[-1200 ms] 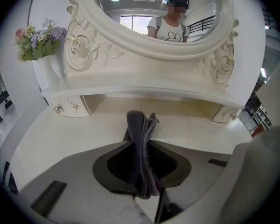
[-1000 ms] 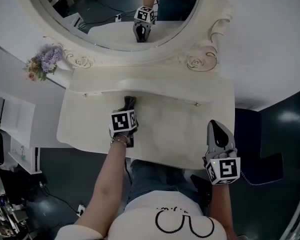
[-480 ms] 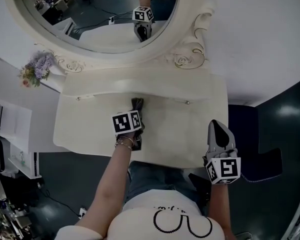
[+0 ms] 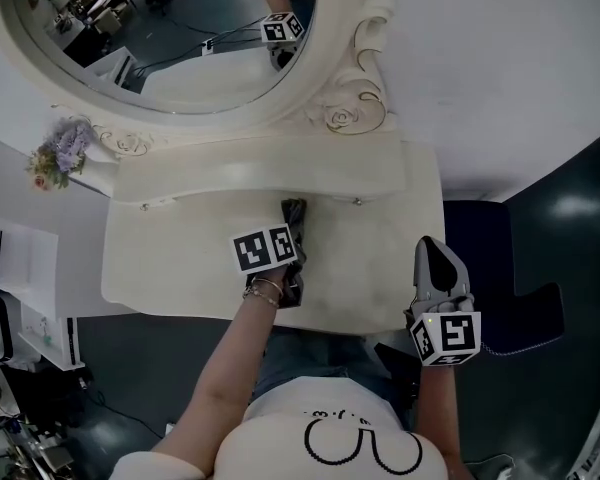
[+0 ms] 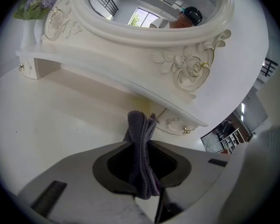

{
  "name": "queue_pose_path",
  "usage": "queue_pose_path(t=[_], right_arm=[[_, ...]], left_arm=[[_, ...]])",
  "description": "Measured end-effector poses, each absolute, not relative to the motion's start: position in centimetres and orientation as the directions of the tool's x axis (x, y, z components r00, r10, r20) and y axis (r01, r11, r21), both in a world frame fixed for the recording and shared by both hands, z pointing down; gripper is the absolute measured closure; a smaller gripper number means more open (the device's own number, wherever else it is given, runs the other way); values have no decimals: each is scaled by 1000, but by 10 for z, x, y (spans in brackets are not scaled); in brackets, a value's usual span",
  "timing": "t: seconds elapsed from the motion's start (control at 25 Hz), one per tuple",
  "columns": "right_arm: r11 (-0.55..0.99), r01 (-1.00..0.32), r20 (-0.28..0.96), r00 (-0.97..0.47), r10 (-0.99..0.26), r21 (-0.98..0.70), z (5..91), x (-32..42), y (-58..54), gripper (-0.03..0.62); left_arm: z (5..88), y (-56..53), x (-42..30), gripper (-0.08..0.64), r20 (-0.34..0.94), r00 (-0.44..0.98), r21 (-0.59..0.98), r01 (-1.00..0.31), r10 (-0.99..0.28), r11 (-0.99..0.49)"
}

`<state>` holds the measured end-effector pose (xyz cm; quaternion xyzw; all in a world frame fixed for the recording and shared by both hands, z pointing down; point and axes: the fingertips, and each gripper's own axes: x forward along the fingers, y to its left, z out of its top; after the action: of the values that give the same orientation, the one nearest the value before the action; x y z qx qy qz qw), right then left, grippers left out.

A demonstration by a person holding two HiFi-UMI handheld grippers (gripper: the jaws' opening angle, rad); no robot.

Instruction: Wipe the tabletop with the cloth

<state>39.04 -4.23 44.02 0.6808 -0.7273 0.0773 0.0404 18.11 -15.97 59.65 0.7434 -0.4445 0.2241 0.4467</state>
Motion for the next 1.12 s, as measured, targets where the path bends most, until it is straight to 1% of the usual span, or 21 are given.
queue_pose_path(t=[0.44, 0.8, 1.12], right_arm=[[18, -998, 181, -28, -983, -57, 445, 414, -25, 591], [-18, -999, 202, 8, -979, -48, 448, 433, -5, 591], [-52, -998, 208, 43, -977, -39, 448, 452, 11, 591]], left_arm=[[594, -139, 245, 477, 700, 590, 542, -806, -403, -238], [592, -116, 297, 477, 678, 614, 578, -785, -404, -222], [591, -100, 353, 477, 647, 675, 653, -731, -355, -199]])
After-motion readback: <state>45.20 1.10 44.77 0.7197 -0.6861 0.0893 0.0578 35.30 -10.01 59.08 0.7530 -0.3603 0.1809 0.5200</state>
